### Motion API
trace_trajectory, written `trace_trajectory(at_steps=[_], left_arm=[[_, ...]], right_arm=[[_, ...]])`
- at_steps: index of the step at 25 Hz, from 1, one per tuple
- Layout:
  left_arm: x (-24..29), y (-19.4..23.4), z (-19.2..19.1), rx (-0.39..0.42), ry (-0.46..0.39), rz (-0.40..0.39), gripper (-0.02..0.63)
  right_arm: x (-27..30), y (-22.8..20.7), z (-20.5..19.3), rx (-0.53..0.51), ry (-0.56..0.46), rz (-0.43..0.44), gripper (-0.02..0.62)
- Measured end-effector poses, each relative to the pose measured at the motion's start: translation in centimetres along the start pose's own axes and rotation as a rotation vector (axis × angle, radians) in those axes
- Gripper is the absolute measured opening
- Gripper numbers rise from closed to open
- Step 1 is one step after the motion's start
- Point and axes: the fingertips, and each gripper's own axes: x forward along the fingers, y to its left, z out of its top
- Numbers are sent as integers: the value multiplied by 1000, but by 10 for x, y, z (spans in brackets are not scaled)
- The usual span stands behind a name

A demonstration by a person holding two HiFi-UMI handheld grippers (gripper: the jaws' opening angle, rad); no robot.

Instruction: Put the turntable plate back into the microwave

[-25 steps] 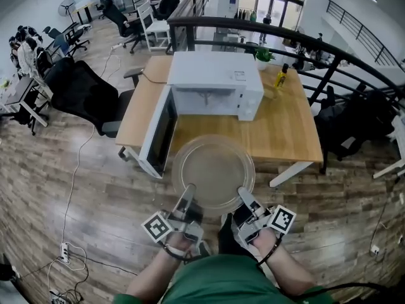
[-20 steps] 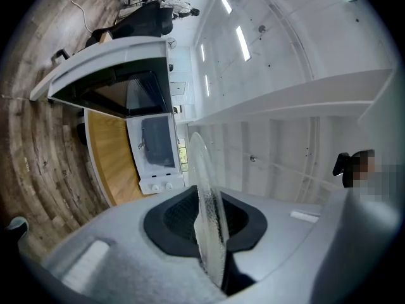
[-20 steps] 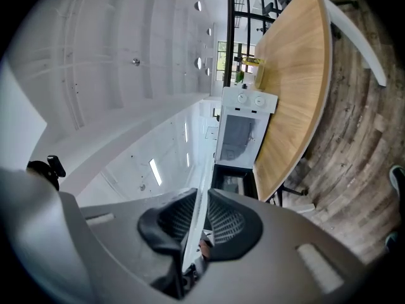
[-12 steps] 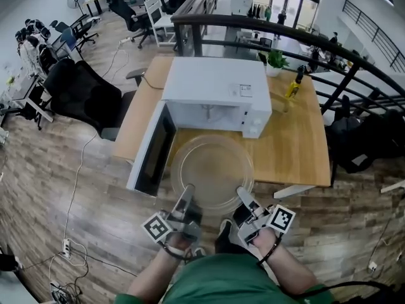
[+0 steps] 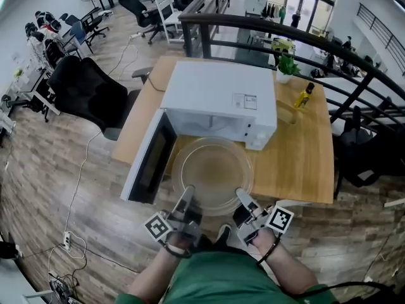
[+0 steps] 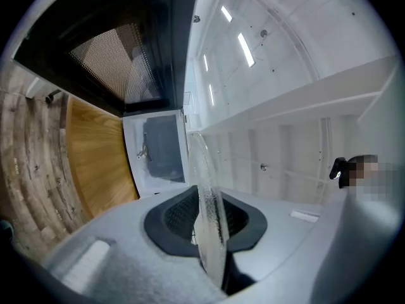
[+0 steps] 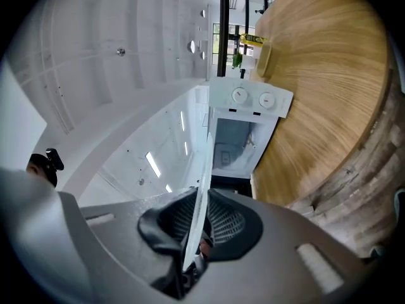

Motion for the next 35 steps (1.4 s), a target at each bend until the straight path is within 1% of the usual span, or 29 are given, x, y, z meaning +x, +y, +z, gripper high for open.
trace_trajectory(at_steps=[7, 12, 17, 19, 22, 26, 31, 35], left_arm=[[20, 24, 13, -19, -4, 21, 48], [40, 47, 25, -22, 34, 36, 49], [68, 66, 47, -22, 76, 13, 49], [78, 76, 56, -29, 82, 17, 49], [88, 95, 68, -51, 92, 37, 49], [98, 115, 81, -76, 102, 47, 49], [106, 133, 93, -60, 110, 52, 49], [115, 142, 96, -41, 109, 47, 48]], right_arm=[[22, -15, 15, 16, 4, -20, 49], [40, -32, 26, 10, -12, -26, 49], [67, -49, 40, 12, -39, -19, 49], [80, -58, 46, 15, -51, -20, 48], [95, -72, 52, 27, -70, -44, 48], [113, -83, 58, 8, -81, -68, 48], [129, -97, 61, 11, -74, -72, 48], [134, -113, 66, 22, -59, -64, 48]])
